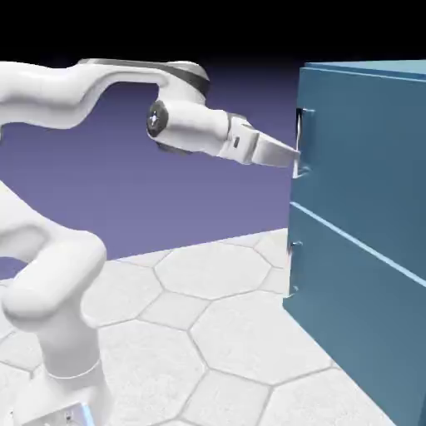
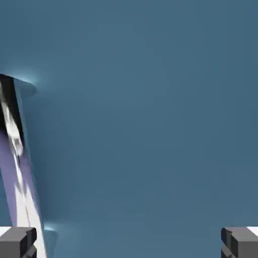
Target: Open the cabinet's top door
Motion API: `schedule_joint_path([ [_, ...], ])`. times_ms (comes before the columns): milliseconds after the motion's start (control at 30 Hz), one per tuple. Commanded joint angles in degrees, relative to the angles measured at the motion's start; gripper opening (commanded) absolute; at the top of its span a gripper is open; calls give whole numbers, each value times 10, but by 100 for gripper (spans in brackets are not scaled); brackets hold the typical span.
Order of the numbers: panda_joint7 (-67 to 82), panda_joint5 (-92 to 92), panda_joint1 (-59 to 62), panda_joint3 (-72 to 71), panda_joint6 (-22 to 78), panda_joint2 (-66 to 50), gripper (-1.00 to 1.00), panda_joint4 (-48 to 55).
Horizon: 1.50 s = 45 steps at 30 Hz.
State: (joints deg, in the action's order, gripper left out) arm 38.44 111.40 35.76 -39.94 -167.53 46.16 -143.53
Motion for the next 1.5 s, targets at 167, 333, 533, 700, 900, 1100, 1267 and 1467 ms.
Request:
schedule_joint_path([
  [167, 109, 150, 49, -54, 9, 18, 0, 23],
  [333, 199, 274, 90, -98, 16, 33, 0, 43],
  [533, 308, 424, 139, -152, 25, 51, 0, 66],
  [700, 386, 532, 174, -191, 31, 64, 0, 83],
  [900, 398, 546, 279, -259, 44, 25, 0, 160],
  [1100, 442, 546, 217, -212, 58, -3, -100, 128],
  [1267, 506, 544, 113, -127, 71, -38, -100, 86],
  [1467, 577, 539, -11, -17, 77, -67, -100, 48],
])
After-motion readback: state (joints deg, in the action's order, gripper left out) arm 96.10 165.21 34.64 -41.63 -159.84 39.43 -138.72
